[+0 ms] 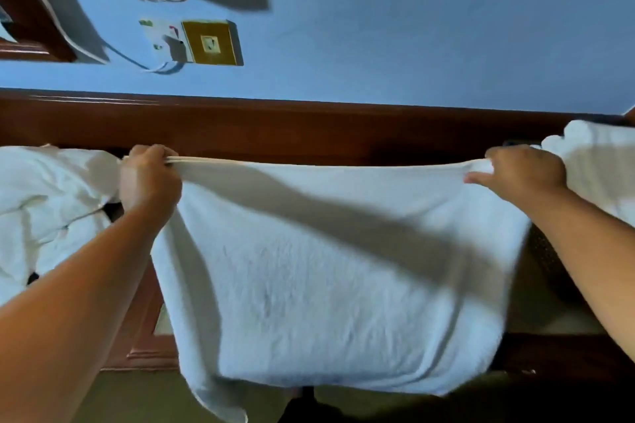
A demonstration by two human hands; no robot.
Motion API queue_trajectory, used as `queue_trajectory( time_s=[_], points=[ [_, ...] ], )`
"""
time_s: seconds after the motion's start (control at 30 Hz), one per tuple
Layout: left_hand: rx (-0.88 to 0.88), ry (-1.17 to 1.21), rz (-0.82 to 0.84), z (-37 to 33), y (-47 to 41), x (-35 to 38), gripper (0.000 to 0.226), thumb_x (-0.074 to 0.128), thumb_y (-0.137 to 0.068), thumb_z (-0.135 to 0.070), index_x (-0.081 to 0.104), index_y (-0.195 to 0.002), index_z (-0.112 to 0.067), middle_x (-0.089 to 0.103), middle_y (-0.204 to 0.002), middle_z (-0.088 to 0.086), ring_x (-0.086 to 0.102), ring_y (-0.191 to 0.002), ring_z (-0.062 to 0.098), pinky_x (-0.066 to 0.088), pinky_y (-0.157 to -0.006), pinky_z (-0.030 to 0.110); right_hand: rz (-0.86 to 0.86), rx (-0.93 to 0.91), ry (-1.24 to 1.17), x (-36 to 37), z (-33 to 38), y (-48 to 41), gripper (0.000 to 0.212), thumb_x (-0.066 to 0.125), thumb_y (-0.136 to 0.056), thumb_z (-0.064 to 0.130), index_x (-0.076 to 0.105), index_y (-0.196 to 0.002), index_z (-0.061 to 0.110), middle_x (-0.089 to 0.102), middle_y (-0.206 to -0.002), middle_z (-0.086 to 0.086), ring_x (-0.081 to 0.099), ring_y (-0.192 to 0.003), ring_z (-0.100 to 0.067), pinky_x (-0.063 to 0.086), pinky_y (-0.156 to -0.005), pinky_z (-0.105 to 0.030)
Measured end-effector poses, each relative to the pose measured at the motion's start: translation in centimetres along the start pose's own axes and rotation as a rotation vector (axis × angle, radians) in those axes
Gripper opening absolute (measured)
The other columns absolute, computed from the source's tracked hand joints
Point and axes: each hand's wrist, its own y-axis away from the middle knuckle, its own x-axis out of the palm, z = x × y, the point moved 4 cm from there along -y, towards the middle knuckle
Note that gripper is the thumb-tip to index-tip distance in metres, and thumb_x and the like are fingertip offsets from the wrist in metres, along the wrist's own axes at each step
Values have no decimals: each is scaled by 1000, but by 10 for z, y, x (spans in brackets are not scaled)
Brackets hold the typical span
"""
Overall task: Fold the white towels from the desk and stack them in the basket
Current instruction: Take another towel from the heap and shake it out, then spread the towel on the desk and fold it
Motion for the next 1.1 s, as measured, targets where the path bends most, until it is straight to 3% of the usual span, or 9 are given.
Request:
queue_trajectory(
  time_s=[0.1, 0.2, 0.33, 0.47, 0.67, 0.73, 0.83, 0.97, 1.1],
  points=[
    [186, -230, -4, -20, -53, 22, 32, 54, -86, -3, 71, -112, -14, 62, -115, 19, 48, -104, 46, 36, -92, 52, -13, 68, 48, -6, -6, -40, 43, 65, -85, 63, 61, -88, 20, 65, -89, -11, 64, -88, -35, 36, -62, -31],
    [246, -361, -7, -39, -94, 39, 31, 54, -83, -1, 71, -108, -10, 63, -110, 22, 46, -107, 46, 33, -94, 56, -5, 90, 76, 0, -5, -73, 41, 67, -89, 53, 64, -98, 13, 66, -93, -15, 64, -88, -37, 36, -62, -33],
    [193, -439, 71, -54, -126, 74, 32, 56, -81, 3, 70, -108, -8, 63, -111, 23, 45, -111, 44, 31, -99, 54, 5, 74, 81, 16, 9, -117, 39, 67, -91, 46, 63, -103, 9, 65, -101, -18, 65, -93, -39, 39, -68, -37],
    [142, -522, 121, -48, -142, 119, 29, 55, -81, 2, 70, -102, -11, 66, -108, 19, 48, -107, 40, 33, -93, 48, 83, 23, 105, 58, 26, -160, 37, 64, -93, 44, 62, -107, 11, 65, -104, -16, 65, -95, -38, 41, -76, -39],
    [39, -503, 170, -38, -156, 194, 25, 54, -78, 5, 54, -102, -4, 65, -100, 26, 51, -106, 44, 35, -93, 52, 101, 6, 207, 157, 39, -196, 40, 76, -83, 36, 65, -106, 6, 64, -98, -19, 63, -86, -37, 45, -85, -43],
    [-49, -439, 185, -23, -140, 218, 32, 55, -75, 5, 53, -107, -1, 60, -107, 28, 48, -108, 45, 35, -96, 56, 63, 61, 143, 189, 54, -189, 43, 76, -73, 19, 63, -109, 1, 55, -104, -26, 55, -91, -42, 39, -96, -53],
    [-101, -351, 260, -13, -97, 272, 45, 59, -76, 0, 57, -120, -10, 43, -136, 20, 38, -123, 45, 29, -106, 59, 7, 43, -5, 230, 101, -189, 50, 72, -68, 14, 60, -116, 5, 51, -114, -23, 50, -101, -42, 26, -108, -58],
    [154, -215, 436, -40, -6, 308, 46, 61, -85, -11, 53, -130, -20, 32, -154, 16, 35, -132, 43, 29, -108, 57, -15, -133, -301, 246, 172, -147, 31, 60, -78, 21, 64, -108, 14, 57, -117, -13, 53, -99, -36, 41, -90, -46],
    [448, -152, 714, -60, 82, 302, 48, 44, -85, -25, 55, -132, -30, 44, -149, 11, 49, -120, 38, 46, -97, 53, 211, -222, -441, 247, 193, -75, 42, 52, -80, 29, 60, -120, 22, 52, -120, -2, 55, -101, -29, 48, -82, -40]
  ],
)
